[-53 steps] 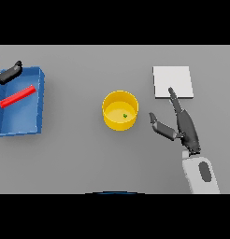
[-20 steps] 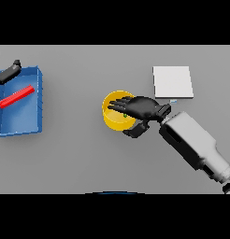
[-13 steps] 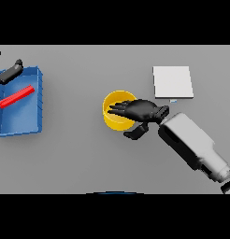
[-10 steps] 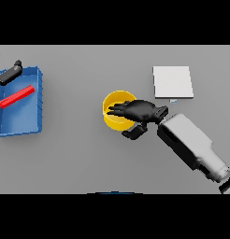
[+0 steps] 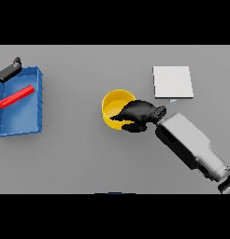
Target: Pick up the red beaker and tilt it to pour out 1 green nut into yellow bowl. Pick up the yellow bowl and place it on the metallic measuring scale.
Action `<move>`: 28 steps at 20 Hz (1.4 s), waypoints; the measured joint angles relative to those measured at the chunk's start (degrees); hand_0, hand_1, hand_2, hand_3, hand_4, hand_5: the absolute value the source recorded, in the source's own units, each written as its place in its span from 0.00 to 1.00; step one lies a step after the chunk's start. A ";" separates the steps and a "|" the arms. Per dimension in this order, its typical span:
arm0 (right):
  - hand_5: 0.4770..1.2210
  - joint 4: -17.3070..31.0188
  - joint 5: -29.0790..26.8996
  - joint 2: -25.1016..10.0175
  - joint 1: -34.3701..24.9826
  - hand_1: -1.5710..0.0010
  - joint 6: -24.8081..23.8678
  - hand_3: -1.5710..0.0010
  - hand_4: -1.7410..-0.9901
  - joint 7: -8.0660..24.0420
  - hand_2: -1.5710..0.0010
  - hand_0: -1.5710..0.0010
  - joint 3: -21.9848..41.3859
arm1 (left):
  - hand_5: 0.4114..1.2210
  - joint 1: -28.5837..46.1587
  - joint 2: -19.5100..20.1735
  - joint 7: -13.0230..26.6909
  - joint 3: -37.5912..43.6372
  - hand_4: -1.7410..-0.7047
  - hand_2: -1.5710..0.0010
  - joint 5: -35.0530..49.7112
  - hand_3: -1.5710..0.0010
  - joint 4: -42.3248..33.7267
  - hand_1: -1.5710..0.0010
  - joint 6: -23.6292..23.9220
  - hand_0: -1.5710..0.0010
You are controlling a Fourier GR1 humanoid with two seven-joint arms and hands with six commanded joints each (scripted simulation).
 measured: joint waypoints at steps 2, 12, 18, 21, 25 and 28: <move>0.94 -0.90 -0.44 -0.51 -0.08 0.20 1.17 0.31 0.13 0.36 0.20 0.16 -0.05 | 0.40 -0.28 -0.07 -0.61 -0.16 0.91 1.00 -0.35 1.00 0.97 1.00 0.13 1.00; 0.99 -7.19 -4.64 -4.50 -0.51 0.02 4.89 0.15 0.03 3.05 0.02 0.02 -2.53 | 0.39 1.34 -0.16 -1.65 -0.28 0.92 1.00 -0.55 1.00 0.01 1.00 0.81 1.00; 1.00 -9.78 -6.51 -7.14 -2.69 0.01 7.48 0.16 0.02 6.04 0.01 0.00 -3.93 | 0.41 0.25 0.08 -2.30 0.04 0.91 1.00 -0.15 1.00 0.03 1.00 0.53 1.00; 1.00 -8.69 -6.80 -8.11 -4.12 0.02 6.62 0.19 0.02 7.73 0.00 0.06 -5.33 | 0.42 0.67 0.74 -1.89 0.22 0.91 1.00 -0.22 1.00 -0.19 1.00 0.24 1.00; 1.00 -6.42 -5.96 -11.15 -4.99 0.01 4.43 0.12 0.02 8.29 0.00 0.03 -6.73 | 0.42 0.66 1.15 -2.67 0.36 0.92 1.00 0.19 1.00 -0.29 1.00 -0.47 1.00; 1.00 -3.38 -6.04 -12.79 -7.03 0.00 2.69 0.10 0.02 7.63 0.00 0.01 -7.94 | 0.43 0.49 0.89 -1.58 0.85 0.90 1.00 0.76 1.00 -0.37 1.00 -0.35 1.00</move>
